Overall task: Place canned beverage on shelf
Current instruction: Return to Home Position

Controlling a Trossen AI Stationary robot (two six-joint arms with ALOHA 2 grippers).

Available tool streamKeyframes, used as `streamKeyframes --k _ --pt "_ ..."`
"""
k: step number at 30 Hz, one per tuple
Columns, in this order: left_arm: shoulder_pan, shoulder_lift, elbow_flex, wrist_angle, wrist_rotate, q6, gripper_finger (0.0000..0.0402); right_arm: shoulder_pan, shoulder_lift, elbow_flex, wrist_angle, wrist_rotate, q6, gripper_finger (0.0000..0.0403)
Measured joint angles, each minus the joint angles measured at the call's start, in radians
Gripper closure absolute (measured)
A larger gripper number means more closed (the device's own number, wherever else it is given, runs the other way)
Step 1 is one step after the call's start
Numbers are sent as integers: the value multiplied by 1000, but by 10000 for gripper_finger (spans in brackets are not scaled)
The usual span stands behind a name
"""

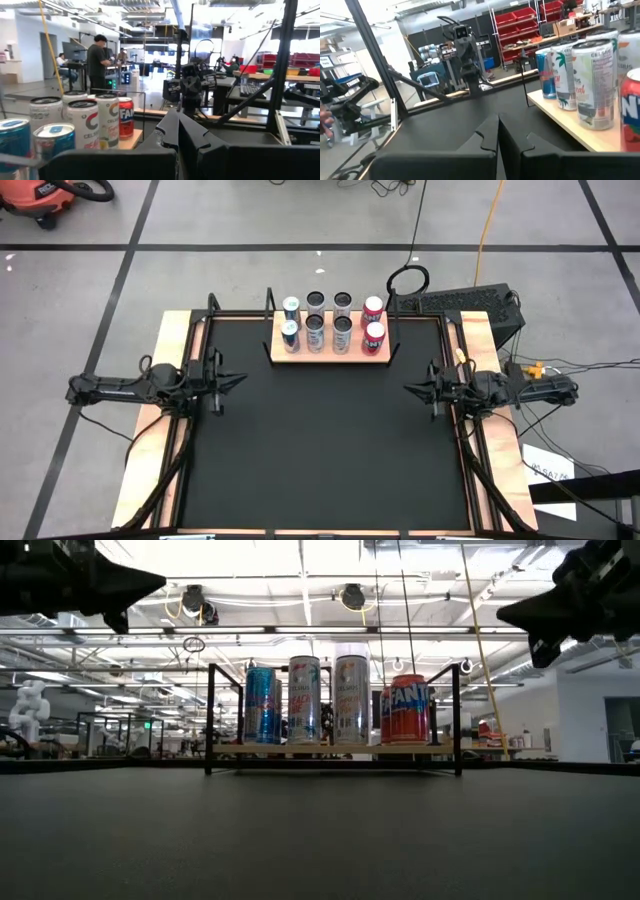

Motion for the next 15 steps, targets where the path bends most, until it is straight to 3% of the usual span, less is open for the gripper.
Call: streamKeyframes --k 9,15 --pt "0 -83 -80 1 -51 -24 401 0 -1 -82 44 -3 56 403" --pt "0 -105 -90 -7 27 -50 401 -2 0 -84 40 -3 35 403"
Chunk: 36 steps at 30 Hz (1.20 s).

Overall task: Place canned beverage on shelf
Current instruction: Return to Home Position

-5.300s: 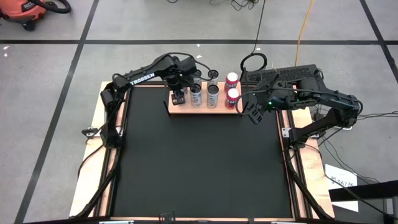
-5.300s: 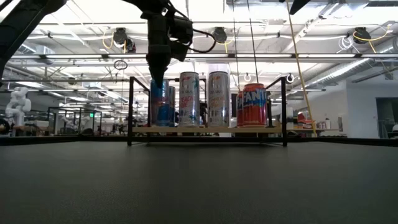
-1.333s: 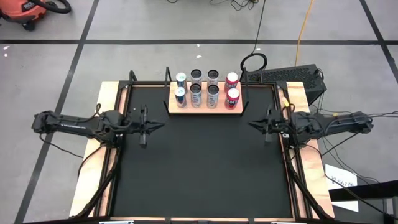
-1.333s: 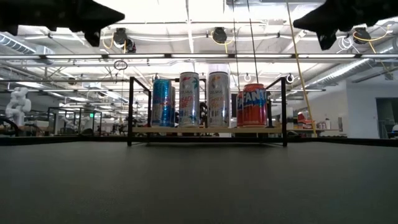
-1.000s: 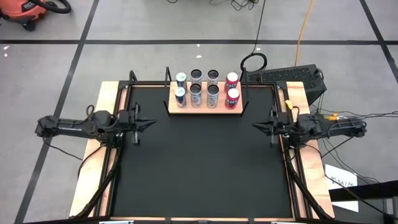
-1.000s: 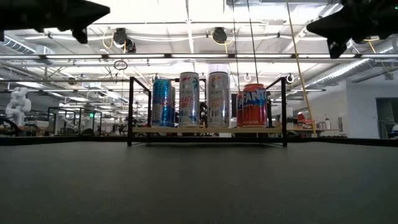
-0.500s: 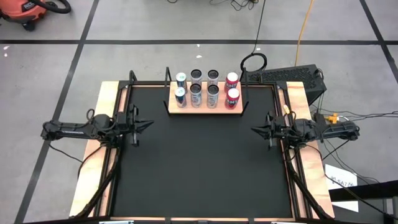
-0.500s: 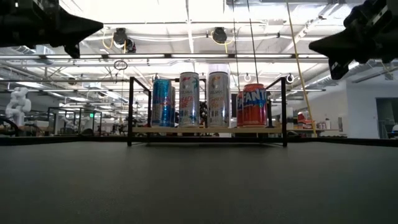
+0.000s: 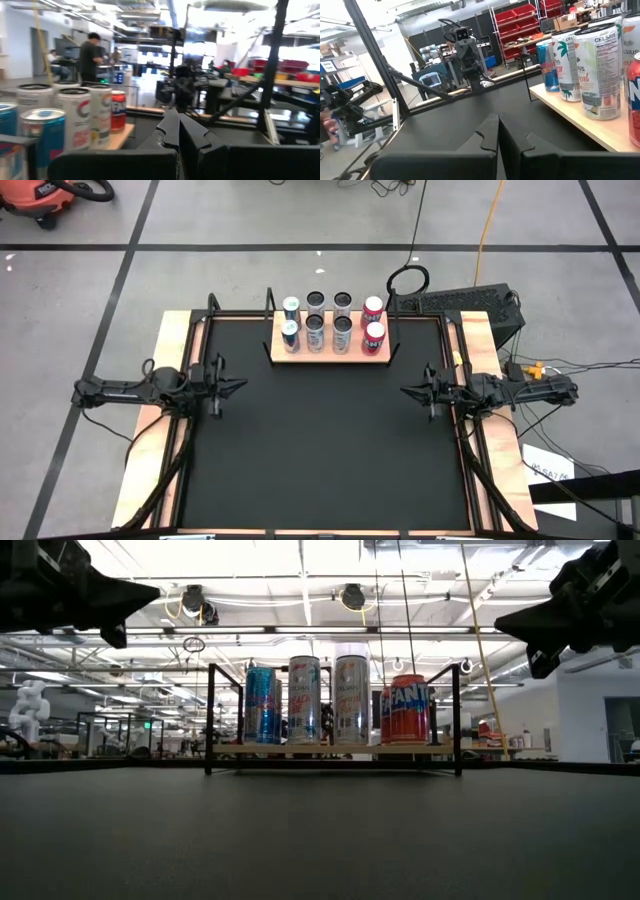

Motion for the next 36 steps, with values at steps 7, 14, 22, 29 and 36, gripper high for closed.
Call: streamKeyframes --k 7,14,22,29,36 --pt "0 -1 0 -56 18 6 401 0 0 -2 -12 0 -25 403" --pt "0 -64 -1 -112 18 15 401 0 -15 -21 3 -19 -37 403" --pt "0 -63 0 -129 20 27 401 0 -19 -16 -6 -19 -65 403" --pt "0 -63 -1 -174 19 32 401 0 -18 -16 -8 -22 -55 403" --pt "0 -60 -1 -234 19 27 401 0 -18 -16 -9 -23 -55 403"
